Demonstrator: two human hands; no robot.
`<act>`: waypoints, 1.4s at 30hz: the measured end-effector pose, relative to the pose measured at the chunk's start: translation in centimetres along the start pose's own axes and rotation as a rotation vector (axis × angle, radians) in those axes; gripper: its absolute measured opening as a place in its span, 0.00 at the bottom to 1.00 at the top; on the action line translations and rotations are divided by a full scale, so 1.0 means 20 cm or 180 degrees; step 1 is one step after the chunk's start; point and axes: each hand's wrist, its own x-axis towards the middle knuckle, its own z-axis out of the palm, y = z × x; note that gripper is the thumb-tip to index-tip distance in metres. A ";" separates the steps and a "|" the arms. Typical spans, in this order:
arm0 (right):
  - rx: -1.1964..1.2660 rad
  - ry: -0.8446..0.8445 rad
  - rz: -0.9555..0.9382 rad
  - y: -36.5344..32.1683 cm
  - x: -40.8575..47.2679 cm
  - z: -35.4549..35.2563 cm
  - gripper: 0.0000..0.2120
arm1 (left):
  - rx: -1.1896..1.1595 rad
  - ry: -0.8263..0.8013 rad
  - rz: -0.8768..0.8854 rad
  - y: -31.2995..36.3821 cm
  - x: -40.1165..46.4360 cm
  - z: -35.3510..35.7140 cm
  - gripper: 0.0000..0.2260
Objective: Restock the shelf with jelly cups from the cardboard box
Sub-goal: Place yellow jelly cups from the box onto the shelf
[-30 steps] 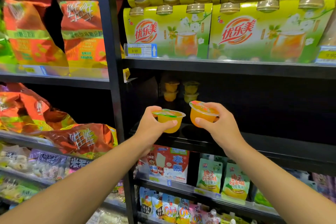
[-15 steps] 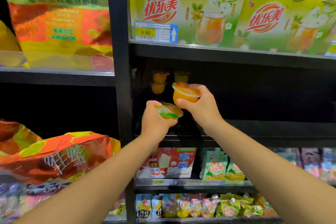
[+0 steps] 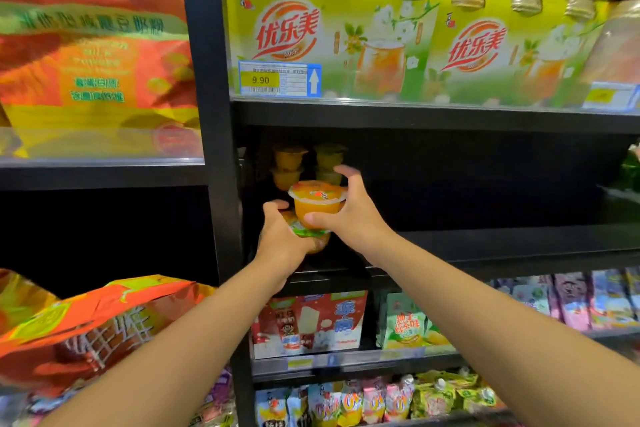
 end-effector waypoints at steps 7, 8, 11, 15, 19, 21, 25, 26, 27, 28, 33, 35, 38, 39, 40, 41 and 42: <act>-0.0021 0.0054 0.0037 0.03 0.05 0.04 0.46 | 0.0141 0.0101 -0.0047 -0.01 0.02 0.01 0.39; -0.0045 0.0046 0.0018 0.03 0.05 0.04 0.46 | 0.0177 0.0117 -0.0064 -0.01 0.03 0.01 0.40; -0.0107 -0.0025 -0.0030 0.04 0.05 0.03 0.47 | 0.0242 0.0154 -0.0096 -0.02 0.04 0.01 0.41; -0.0142 -0.0081 0.0007 0.04 0.07 0.03 0.49 | 0.0327 0.0110 -0.0096 -0.01 0.03 0.01 0.43; -0.0189 -0.0168 0.0074 0.08 0.05 0.00 0.46 | 0.0772 0.0070 -0.0152 -0.02 -0.02 0.00 0.49; -0.0266 -0.0176 0.0024 0.09 0.02 -0.03 0.42 | 0.1005 0.0082 -0.0136 -0.02 -0.06 -0.02 0.50; -0.0286 -0.0069 0.0265 0.11 -0.05 -0.11 0.34 | 0.0834 0.0085 -0.0406 0.01 -0.14 -0.04 0.44; -0.0330 -0.0079 0.0359 0.12 -0.08 -0.12 0.31 | 0.0796 0.0056 -0.0457 0.02 -0.16 -0.04 0.40; -0.0445 -0.0122 0.0404 0.14 -0.10 -0.14 0.28 | 0.0826 0.0001 -0.0447 0.03 -0.18 -0.04 0.36; -0.0625 -0.0197 0.0395 0.15 -0.13 -0.15 0.26 | 0.0928 -0.0078 -0.0420 0.03 -0.21 -0.04 0.33; -0.1434 -0.0521 0.0133 0.17 -0.20 -0.17 0.24 | 0.1539 -0.0368 -0.0448 0.05 -0.26 -0.03 0.32; -0.1605 -0.0501 -0.0067 0.17 -0.21 -0.17 0.21 | 0.1900 -0.0506 -0.0337 0.04 -0.26 -0.04 0.30; -0.1793 -0.0682 -0.0284 0.18 -0.23 -0.16 0.21 | 0.2634 -0.0654 -0.0013 0.05 -0.26 -0.03 0.30; -0.1871 -0.0742 -0.0355 0.18 -0.23 -0.15 0.22 | 0.2823 -0.0658 0.0043 0.05 -0.26 -0.02 0.30; -0.1946 -0.0797 -0.0423 0.19 -0.23 -0.14 0.24 | 0.2962 -0.0661 0.0049 0.06 -0.25 -0.02 0.30; -0.2017 -0.0858 -0.0471 0.20 -0.22 -0.14 0.25 | 0.3056 -0.0669 0.0022 0.06 -0.25 -0.02 0.29; -0.2076 -0.0919 -0.0476 0.20 -0.21 -0.13 0.25 | 0.3116 -0.0689 -0.0015 0.06 -0.25 -0.01 0.28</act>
